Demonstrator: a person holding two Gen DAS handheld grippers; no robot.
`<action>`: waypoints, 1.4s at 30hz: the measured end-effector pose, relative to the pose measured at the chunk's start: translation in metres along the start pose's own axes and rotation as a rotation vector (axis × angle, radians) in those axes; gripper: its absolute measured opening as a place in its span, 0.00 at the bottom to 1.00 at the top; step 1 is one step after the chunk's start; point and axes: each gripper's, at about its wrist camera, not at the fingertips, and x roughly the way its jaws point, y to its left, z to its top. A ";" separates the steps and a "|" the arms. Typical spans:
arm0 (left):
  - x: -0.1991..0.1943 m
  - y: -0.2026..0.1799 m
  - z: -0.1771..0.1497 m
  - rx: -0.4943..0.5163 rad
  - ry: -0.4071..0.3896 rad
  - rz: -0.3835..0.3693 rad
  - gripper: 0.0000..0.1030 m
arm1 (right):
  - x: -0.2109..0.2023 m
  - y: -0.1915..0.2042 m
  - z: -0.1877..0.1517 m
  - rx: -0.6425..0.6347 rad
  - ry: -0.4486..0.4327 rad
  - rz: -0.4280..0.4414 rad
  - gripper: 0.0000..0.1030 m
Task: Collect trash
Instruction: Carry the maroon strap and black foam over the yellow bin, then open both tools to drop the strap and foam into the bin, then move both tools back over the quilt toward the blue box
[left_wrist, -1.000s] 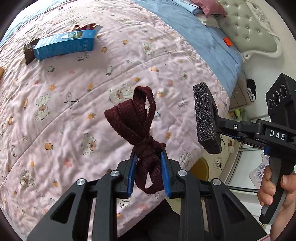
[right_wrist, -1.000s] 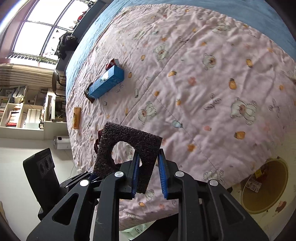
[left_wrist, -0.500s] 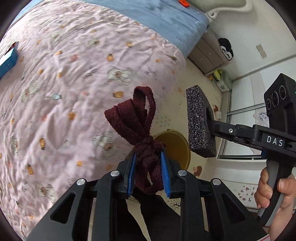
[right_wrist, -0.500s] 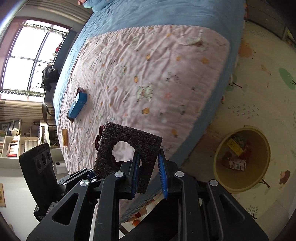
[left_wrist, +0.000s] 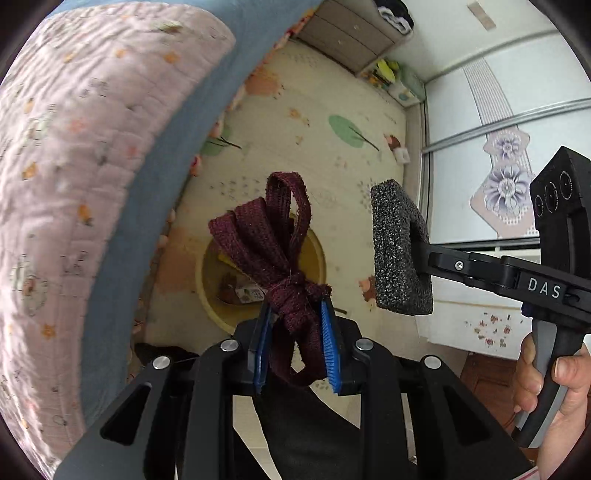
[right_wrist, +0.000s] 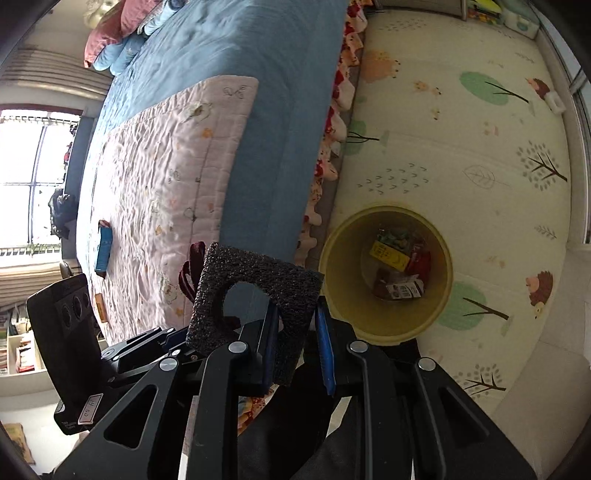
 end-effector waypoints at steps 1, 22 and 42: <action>0.006 -0.006 -0.001 0.007 0.013 0.000 0.24 | -0.001 -0.008 -0.002 0.012 0.000 0.000 0.19; 0.055 -0.018 0.007 0.041 0.110 0.012 0.75 | 0.004 -0.073 -0.002 0.131 0.032 -0.027 0.54; -0.011 0.018 0.004 -0.001 -0.022 0.006 0.75 | 0.008 0.017 0.011 0.018 0.048 0.033 0.53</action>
